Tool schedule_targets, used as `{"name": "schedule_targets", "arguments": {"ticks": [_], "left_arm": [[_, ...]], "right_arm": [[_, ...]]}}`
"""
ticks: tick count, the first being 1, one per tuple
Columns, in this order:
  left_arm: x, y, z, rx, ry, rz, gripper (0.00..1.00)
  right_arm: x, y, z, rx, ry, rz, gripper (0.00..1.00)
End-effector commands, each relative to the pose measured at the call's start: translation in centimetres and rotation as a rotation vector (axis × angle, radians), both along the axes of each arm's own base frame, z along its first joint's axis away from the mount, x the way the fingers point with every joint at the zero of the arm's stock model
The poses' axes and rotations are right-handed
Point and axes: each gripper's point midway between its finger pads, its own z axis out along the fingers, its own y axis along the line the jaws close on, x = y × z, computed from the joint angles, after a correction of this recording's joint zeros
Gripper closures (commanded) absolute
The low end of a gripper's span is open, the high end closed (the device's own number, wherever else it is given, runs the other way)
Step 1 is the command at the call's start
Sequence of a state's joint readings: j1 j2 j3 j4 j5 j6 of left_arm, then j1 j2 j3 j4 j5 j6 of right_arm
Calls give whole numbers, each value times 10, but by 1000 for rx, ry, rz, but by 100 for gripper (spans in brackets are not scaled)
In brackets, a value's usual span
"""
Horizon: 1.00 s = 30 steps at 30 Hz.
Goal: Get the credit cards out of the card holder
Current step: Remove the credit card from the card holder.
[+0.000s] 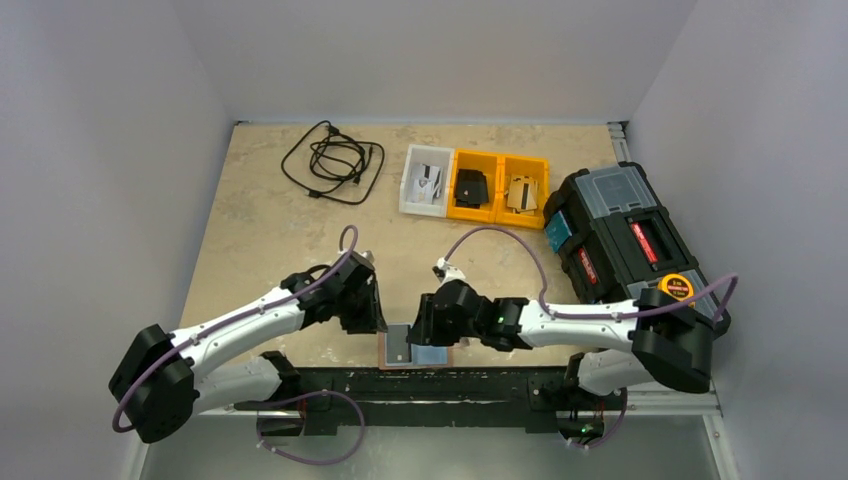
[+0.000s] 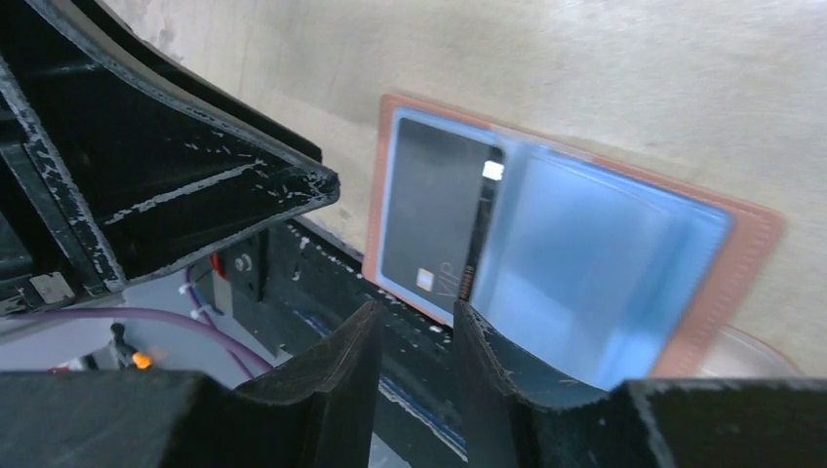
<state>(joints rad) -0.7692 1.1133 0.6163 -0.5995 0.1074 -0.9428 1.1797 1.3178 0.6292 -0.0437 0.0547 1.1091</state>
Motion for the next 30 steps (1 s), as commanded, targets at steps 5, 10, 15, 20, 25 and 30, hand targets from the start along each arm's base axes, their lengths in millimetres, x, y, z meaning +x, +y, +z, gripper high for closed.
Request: {"name": "schedule_targets", "arguments": {"ticks": [5, 10, 15, 20, 25, 30], "left_arm": [[2, 0, 2, -38, -32, 26, 80], [1, -5, 1, -62, -31, 10, 85], [0, -7, -2, -63, -19, -12, 86], [-1, -10, -7, -71, -5, -21, 86], [-3, -12, -13, -74, 11, -24, 87], [-8, -13, -23, -78, 42, -21, 87]], "right_arm": [[-3, 46, 16, 159, 34, 58, 70], [-5, 36, -5, 105, 63, 37, 70], [-4, 27, -25, 59, 82, 22, 70], [-5, 19, -43, 22, 98, 13, 69], [-6, 18, -54, 12, 114, 15, 67], [-7, 17, -63, 2, 126, 19, 67]]}}
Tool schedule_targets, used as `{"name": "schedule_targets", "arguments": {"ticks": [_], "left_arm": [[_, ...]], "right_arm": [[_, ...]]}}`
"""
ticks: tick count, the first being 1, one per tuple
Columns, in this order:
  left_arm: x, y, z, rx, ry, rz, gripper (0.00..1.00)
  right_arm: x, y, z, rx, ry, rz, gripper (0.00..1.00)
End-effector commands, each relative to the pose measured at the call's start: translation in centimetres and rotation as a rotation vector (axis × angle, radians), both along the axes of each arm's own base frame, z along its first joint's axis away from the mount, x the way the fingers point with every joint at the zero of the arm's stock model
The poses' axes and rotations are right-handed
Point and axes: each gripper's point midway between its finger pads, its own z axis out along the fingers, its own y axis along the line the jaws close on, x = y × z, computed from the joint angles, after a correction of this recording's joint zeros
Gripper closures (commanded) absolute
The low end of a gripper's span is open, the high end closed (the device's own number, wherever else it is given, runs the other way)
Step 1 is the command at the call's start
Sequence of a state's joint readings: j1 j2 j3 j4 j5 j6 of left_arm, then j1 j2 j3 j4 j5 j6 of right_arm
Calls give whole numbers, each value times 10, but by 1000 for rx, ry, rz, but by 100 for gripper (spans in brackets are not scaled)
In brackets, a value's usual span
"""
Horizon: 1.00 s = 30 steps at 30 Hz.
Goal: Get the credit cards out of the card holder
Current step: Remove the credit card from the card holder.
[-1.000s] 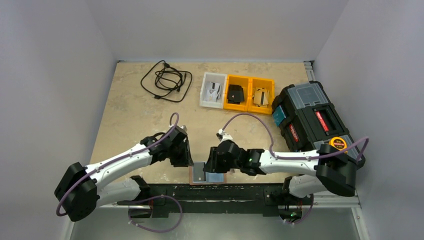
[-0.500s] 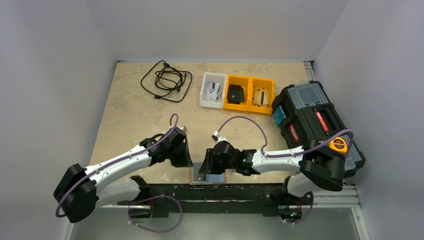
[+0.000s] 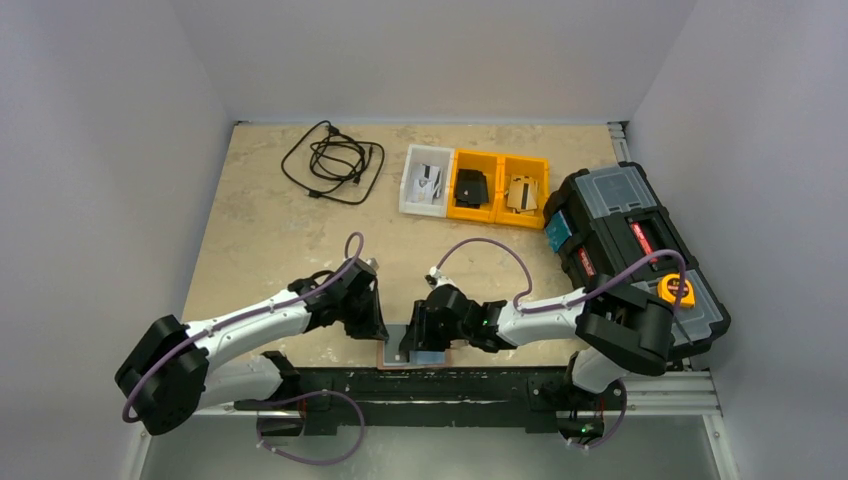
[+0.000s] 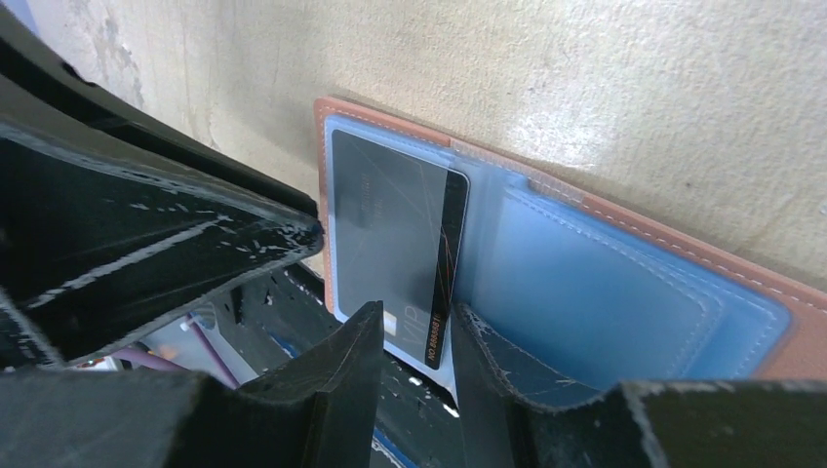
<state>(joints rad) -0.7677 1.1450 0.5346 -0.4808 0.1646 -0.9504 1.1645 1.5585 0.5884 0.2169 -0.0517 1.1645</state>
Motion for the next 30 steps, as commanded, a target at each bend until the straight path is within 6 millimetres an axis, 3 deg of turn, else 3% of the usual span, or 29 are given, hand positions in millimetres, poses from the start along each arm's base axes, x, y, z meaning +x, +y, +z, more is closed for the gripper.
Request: {"name": "schedule_targets", "arguments": {"ticks": [1, 11, 16, 30], "left_arm": [[-1, -7, -6, -36, 13, -2, 87], [-8, -8, -19, -13, 54, 8, 92], [-13, -8, -28, 22, 89, 32, 100], [-20, 13, -43, 149, 137, 113, 100]], "right_arm": [[-1, -6, -15, -25, 14, -3, 67], [6, -11, -24, -28, 21, -11, 67], [8, -12, -20, 19, 27, -15, 67], [12, -27, -3, 150, 37, -61, 68]]}}
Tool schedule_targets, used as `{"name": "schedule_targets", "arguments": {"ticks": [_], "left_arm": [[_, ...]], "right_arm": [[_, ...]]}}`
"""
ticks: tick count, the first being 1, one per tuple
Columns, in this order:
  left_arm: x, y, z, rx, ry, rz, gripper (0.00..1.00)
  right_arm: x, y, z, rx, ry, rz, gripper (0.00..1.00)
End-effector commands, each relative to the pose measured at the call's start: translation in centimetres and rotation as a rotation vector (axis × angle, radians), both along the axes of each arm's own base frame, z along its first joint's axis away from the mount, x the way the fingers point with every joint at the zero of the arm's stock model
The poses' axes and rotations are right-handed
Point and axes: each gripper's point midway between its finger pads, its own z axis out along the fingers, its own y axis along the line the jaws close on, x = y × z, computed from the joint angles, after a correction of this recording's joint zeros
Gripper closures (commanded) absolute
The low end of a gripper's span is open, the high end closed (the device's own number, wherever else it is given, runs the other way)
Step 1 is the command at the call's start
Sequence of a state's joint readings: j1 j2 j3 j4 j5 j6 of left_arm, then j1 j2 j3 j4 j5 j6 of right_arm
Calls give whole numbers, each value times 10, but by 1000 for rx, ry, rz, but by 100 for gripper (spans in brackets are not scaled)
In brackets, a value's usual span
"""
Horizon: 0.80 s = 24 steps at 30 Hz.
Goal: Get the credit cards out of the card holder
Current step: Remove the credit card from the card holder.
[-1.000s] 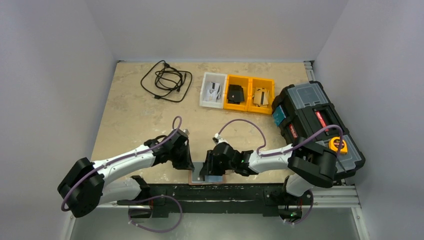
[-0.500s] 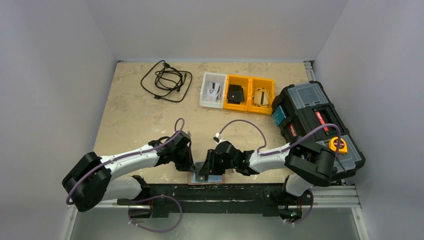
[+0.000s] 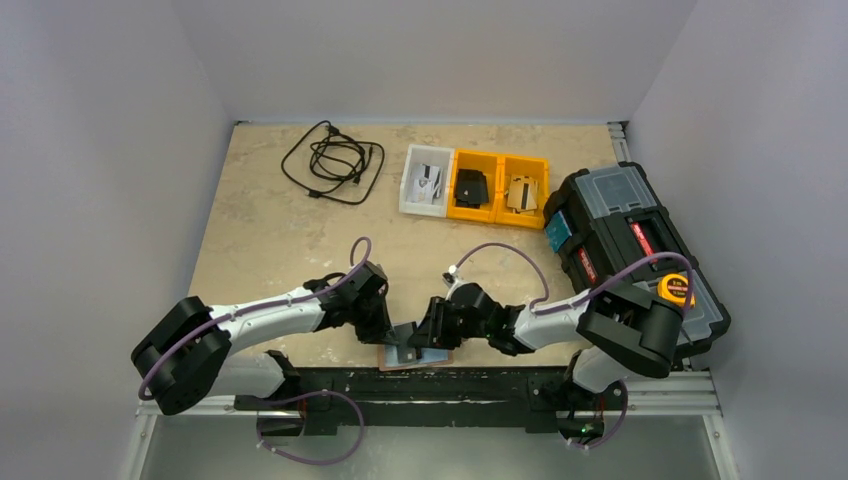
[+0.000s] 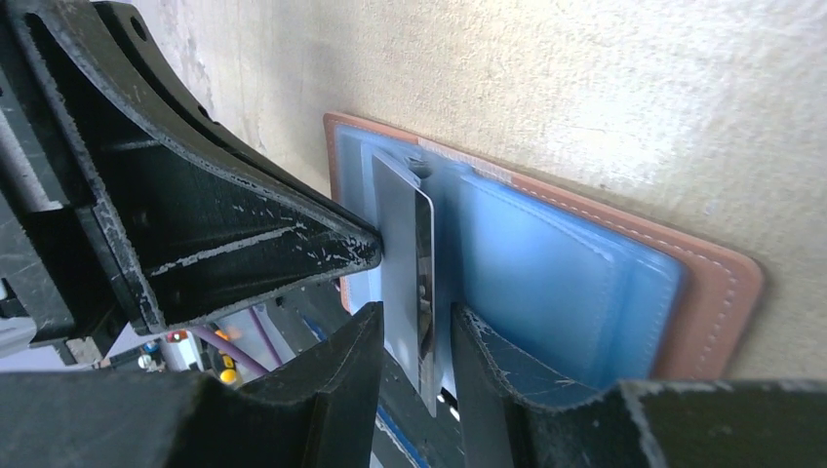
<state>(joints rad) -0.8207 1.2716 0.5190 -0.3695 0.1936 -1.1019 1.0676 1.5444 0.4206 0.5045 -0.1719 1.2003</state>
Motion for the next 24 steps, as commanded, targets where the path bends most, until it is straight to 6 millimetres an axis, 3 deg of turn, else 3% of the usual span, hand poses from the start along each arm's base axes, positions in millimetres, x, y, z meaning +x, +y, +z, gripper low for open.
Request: {"name": "schedule_targets", "arguments": {"ticks": [1, 8, 18, 21, 24], "left_arm": [[-11, 35, -25, 176, 38, 38, 100], [-9, 33, -23, 170, 33, 35, 100], [-10, 34, -23, 173, 31, 34, 100], [-10, 35, -23, 176, 33, 37, 100], [-10, 35, -23, 181, 34, 41, 100]], "right_arm": [[3, -14, -3, -1, 0, -36, 68], [2, -11, -1, 45, 12, -26, 70], [1, -10, 2, 77, 23, -26, 90], [2, -10, 2, 71, 20, -27, 100], [4, -21, -1, 35, 9, -60, 100]]}}
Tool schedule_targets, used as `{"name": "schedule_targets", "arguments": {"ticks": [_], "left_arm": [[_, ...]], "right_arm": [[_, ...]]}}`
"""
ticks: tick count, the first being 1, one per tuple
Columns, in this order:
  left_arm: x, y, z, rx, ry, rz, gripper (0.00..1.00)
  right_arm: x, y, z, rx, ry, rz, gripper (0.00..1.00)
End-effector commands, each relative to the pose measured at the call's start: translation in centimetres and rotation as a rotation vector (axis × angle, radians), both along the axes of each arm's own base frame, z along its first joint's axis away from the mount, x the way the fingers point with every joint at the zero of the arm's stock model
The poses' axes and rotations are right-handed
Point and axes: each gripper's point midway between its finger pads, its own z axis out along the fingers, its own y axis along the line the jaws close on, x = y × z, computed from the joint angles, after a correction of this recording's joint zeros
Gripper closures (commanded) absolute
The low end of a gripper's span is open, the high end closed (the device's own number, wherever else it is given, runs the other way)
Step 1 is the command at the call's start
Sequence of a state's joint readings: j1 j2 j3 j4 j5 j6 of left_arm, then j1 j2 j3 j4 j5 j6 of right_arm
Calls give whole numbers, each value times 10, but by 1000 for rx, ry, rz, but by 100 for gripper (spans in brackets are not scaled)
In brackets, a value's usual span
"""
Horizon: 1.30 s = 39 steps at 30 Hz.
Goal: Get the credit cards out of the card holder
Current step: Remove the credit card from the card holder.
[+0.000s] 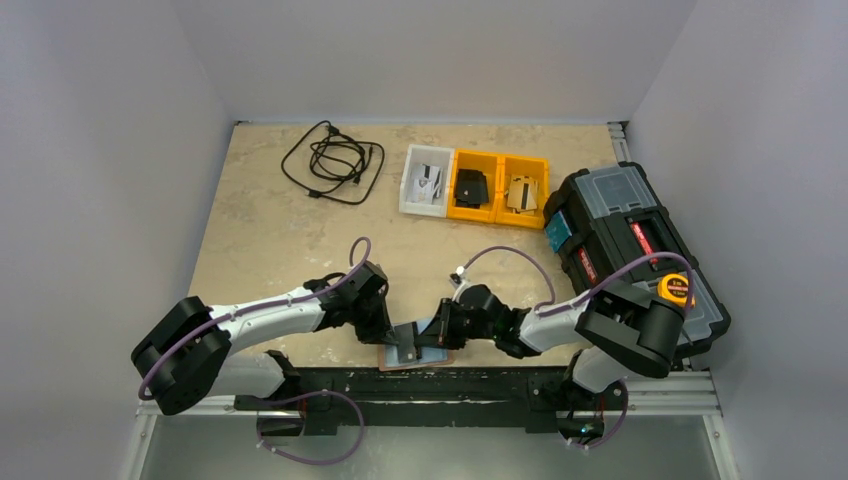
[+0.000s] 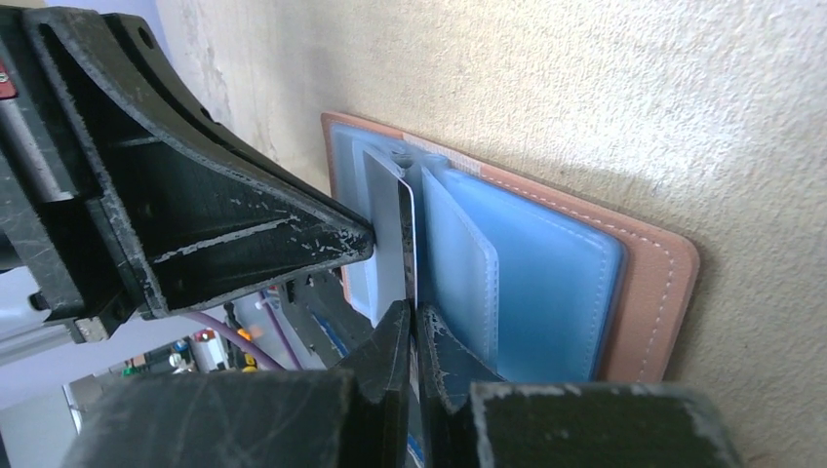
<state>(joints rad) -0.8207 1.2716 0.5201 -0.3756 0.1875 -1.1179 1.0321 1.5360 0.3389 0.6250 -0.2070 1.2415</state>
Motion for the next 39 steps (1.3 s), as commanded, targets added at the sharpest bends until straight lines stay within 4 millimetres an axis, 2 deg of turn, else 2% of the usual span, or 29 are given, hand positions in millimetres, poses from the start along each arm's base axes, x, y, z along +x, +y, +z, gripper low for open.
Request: {"name": "schedule_targets", "arguments": {"ticks": [1, 8, 9, 15, 18, 24, 28, 30, 32, 36, 39], "left_arm": [[-10, 36, -23, 182, 31, 26, 100], [-12, 39, -24, 194, 34, 28, 100], [-12, 38, -24, 190, 34, 27, 100], [-10, 35, -23, 184, 31, 21, 100], [-9, 34, -22, 182, 29, 19, 100], [-8, 33, -20, 179, 25, 15, 100], [-7, 32, -19, 177, 24, 14, 100], [-8, 33, -20, 182, 25, 15, 100], [-8, 34, -20, 185, 26, 14, 100], [-8, 35, -19, 182, 19, 11, 100], [-4, 31, -15, 168, -1, 4, 100]], "right_arm": [[6, -15, -2, -39, -23, -50, 100], [17, -49, -3, -101, -61, -123, 100], [16, -48, -1, -94, -65, -112, 100], [14, -34, -8, -107, -61, -22, 75], [13, -28, -10, -97, -53, -2, 74], [14, -23, -9, -84, -43, 1, 75], [17, -31, -8, -110, -48, -32, 95], [21, -40, -5, -126, -62, -59, 100], [25, -50, -2, -146, -79, -85, 100], [35, -69, 18, -178, -129, -136, 100], [44, -75, 45, -181, -191, -161, 100]]}}
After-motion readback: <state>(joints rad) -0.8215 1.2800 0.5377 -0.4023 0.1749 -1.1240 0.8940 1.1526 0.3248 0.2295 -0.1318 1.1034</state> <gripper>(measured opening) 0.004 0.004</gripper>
